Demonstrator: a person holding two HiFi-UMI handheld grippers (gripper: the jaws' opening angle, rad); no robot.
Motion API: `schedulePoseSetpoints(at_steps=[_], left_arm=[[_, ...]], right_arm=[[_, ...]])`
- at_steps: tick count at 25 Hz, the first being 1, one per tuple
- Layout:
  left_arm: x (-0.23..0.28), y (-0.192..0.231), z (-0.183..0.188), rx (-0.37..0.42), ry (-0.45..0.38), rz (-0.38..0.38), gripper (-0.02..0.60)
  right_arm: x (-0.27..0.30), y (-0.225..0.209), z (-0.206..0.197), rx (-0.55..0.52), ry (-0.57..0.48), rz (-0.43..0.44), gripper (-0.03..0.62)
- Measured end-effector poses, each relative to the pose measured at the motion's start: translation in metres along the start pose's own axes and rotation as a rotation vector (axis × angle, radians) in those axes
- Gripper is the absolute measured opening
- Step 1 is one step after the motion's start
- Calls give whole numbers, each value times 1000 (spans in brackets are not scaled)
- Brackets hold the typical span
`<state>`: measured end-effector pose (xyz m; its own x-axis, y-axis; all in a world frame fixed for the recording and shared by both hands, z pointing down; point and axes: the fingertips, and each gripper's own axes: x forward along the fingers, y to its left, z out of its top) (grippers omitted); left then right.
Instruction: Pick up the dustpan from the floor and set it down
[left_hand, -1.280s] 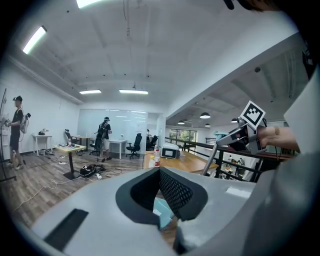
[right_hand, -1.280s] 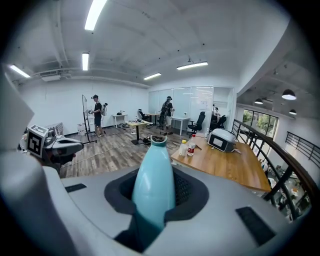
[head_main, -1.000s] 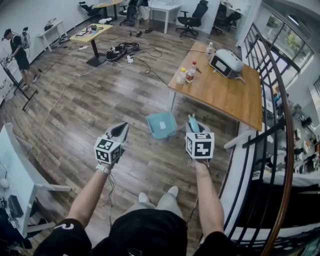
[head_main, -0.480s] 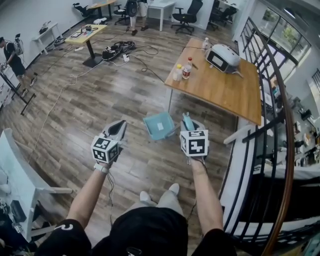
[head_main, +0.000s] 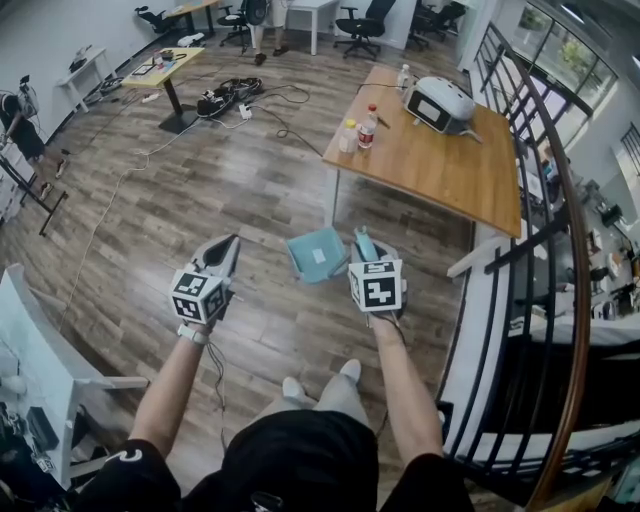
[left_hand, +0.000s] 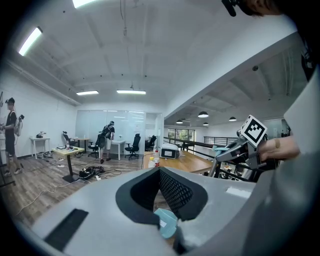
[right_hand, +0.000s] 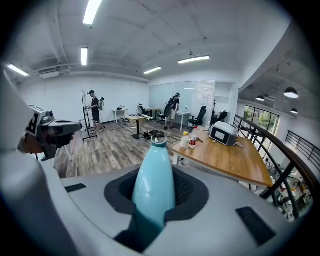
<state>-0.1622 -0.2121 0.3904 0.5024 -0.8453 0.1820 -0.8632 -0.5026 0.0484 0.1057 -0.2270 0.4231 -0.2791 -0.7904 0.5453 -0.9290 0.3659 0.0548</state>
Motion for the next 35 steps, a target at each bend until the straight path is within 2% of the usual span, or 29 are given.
schedulePoseSetpoints(at_steps=[8, 18, 25, 35], left_arm=[[9, -7, -31, -20, 40, -19, -2], [49, -40, -110, -49, 141, -75, -2], [82, -56, -167, -53, 182, -83, -2], [107, -49, -255, -74, 226, -55, -2]], right_arm=[[22, -3, -45, 23, 24, -3, 81], [65, -18, -130, 27, 95, -9, 81], [101, -31, -194, 17, 128, -19, 81], [164, -34, -281, -41, 150, -8, 81]])
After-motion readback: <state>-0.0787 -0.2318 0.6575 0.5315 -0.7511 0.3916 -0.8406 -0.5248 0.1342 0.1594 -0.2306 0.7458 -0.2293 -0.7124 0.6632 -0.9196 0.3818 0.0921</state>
